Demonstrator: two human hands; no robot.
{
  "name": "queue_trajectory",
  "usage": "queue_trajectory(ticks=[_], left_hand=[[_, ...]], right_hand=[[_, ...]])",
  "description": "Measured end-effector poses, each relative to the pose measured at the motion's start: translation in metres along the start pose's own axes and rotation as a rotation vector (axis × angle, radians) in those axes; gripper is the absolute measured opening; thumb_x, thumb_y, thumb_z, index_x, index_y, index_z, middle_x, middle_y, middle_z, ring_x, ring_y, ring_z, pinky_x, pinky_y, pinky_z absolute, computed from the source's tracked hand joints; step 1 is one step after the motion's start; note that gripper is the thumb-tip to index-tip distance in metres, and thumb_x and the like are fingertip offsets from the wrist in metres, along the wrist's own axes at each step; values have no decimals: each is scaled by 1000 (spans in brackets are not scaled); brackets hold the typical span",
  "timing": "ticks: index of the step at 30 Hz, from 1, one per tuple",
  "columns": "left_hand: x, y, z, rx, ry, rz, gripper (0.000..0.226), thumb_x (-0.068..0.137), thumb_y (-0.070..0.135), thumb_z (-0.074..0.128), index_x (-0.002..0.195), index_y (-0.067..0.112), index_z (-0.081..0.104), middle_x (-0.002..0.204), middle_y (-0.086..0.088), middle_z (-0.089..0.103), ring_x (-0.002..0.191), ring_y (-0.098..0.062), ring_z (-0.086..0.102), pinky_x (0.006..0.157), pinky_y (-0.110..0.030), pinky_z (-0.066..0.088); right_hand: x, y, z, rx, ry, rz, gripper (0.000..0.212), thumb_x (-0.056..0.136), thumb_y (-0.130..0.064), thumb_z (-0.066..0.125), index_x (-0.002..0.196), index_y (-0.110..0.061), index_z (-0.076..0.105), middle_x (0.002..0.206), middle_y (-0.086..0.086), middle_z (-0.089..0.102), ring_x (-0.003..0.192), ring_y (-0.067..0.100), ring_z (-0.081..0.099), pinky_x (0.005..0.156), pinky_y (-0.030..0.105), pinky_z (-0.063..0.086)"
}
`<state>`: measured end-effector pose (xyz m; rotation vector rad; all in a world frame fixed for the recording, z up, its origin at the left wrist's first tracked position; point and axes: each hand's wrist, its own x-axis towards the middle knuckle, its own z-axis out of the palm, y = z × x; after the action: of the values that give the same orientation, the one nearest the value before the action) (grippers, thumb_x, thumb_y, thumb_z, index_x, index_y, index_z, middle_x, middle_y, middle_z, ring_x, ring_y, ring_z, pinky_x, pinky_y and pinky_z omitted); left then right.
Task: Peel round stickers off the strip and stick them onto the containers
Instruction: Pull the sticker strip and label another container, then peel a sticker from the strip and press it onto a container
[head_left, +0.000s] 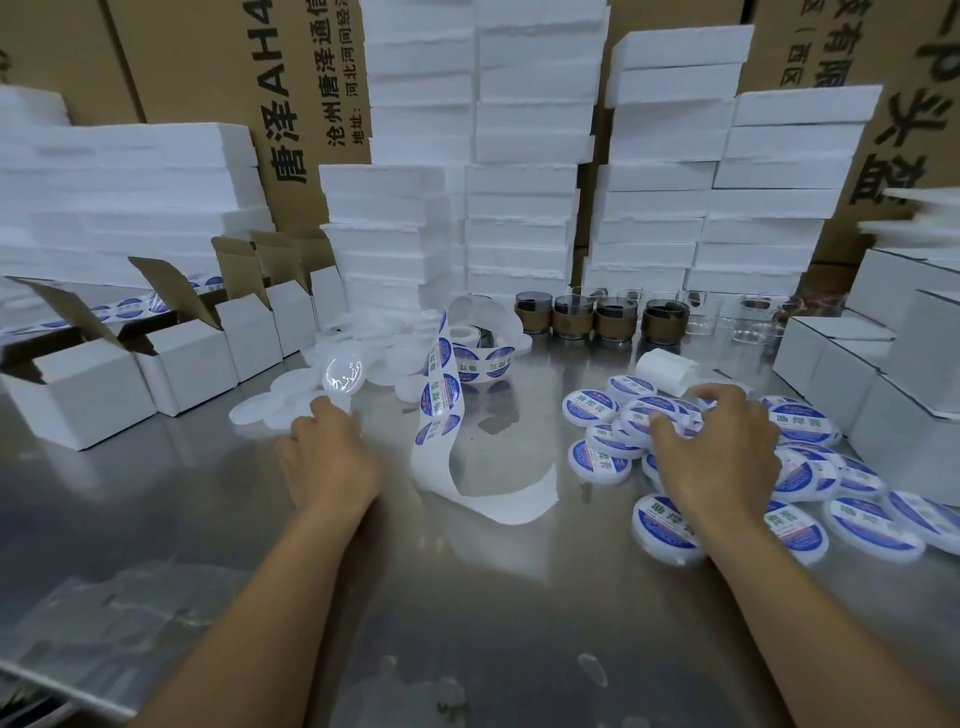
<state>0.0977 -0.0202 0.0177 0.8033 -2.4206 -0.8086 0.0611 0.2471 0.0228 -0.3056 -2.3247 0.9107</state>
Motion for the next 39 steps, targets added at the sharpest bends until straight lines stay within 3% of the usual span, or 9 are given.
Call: queue_trajectory(ticks=[7, 10, 13, 17, 25, 27, 30, 35, 39], left_hand=[[-25, 39, 0, -619, 178, 436, 59, 78, 23, 75, 126, 27, 42, 126, 4, 52, 117, -13, 47, 100, -23, 36], [-39, 46, 4, -654, 76, 666, 61, 72, 26, 80, 112, 45, 38, 120, 8, 54, 111, -4, 49, 90, -4, 32], [-46, 48, 10, -644, -27, 790, 60, 70, 32, 78, 113, 43, 39, 118, 13, 55, 113, -5, 51, 95, -11, 35], [-49, 47, 13, -620, -96, 859, 64, 68, 24, 84, 114, 42, 42, 117, 20, 54, 113, 0, 51, 94, -11, 36], [-40, 53, 4, -1059, -460, 370, 39, 73, 44, 62, 110, 30, 61, 111, 9, 69, 107, -10, 62, 92, -30, 48], [-36, 53, 3, -1073, -573, 357, 34, 77, 44, 58, 105, 27, 65, 111, 1, 70, 110, -22, 62, 94, -42, 47], [-33, 53, 5, -1184, -652, 343, 22, 84, 31, 57, 100, 21, 68, 107, -8, 71, 103, -26, 65, 77, -35, 50], [-23, 51, 1, -1479, -661, 171, 19, 88, 8, 51, 104, 9, 61, 96, -6, 74, 95, -21, 69, 71, -26, 57], [-5, 42, -6, -1570, -452, -12, 27, 95, -3, 40, 100, 12, 62, 96, -3, 72, 92, -19, 69, 81, -30, 56]], right_hand=[[-33, -36, 5, 374, -131, -282, 14, 87, -19, 57, 100, -18, 58, 88, -1, 57, 88, 16, 50, 81, 36, 42], [-55, -52, 10, 581, -257, -241, 7, 89, -31, 52, 91, -27, 59, 81, -7, 61, 84, 8, 54, 74, 25, 44], [-60, -61, 10, 749, -354, -107, 7, 90, -35, 53, 84, -37, 57, 75, -13, 67, 75, -6, 57, 62, 6, 40], [-55, -59, 6, 936, -512, 56, 14, 86, -18, 62, 81, -31, 65, 65, -10, 71, 60, 0, 63, 56, 11, 47], [-57, -65, 3, 999, -587, 67, 16, 84, -13, 65, 77, -27, 68, 61, -10, 70, 58, -3, 62, 54, 4, 42], [-62, -69, 4, 1001, -597, 53, 13, 84, -14, 64, 79, -26, 68, 60, -9, 70, 57, -3, 61, 53, 4, 41], [-67, -74, 7, 997, -565, 55, 9, 85, -16, 64, 82, -24, 68, 58, -10, 69, 55, -5, 60, 50, 1, 38], [-55, -80, 13, 914, -468, 53, 11, 89, -22, 58, 82, -22, 65, 63, -10, 70, 63, 0, 63, 55, 5, 40], [-30, -90, 36, 586, -452, 120, 6, 85, -19, 55, 83, -22, 60, 86, 6, 68, 81, 19, 62, 65, 30, 44]])
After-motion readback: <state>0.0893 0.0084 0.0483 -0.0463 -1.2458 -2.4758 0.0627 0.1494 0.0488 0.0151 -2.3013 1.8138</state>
